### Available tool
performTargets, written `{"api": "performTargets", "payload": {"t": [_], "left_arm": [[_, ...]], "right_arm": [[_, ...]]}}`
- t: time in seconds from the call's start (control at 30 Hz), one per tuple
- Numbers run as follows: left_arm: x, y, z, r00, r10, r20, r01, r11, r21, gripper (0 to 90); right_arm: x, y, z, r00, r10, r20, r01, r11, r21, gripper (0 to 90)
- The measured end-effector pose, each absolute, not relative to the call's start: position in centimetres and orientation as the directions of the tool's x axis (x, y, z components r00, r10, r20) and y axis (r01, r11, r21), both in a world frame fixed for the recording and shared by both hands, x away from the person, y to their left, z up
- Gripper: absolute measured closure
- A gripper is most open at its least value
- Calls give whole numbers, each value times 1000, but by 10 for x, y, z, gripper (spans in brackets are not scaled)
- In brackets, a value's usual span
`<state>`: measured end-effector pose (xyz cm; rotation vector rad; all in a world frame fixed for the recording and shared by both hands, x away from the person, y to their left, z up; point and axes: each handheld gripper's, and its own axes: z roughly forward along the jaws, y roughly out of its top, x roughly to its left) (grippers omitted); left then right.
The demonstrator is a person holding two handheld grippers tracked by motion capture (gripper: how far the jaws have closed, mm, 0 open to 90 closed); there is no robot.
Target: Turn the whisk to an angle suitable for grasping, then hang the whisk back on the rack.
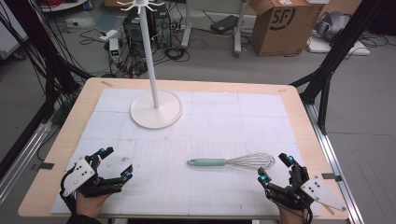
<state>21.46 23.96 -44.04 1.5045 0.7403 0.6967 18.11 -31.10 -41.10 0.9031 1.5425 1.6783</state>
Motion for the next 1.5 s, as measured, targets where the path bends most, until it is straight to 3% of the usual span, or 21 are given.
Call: {"api": "performTargets", "payload": {"t": [0.33, 0.9, 1.5], "left_arm": [[214, 245, -438, 584, 812, -5, 32, -17, 999, 80], [214, 245, -437, 581, 814, -12, 32, -8, 999, 80], [216, 244, -436, 590, 807, -17, 33, -3, 999, 80]], "right_arm": [[186, -321, -404, -519, 851, 82, -31, -114, 993, 134], [200, -314, -402, -544, 837, 57, 1, -67, 998, 134], [246, -274, -365, -675, 724, -142, 35, 223, 974, 141]]}}
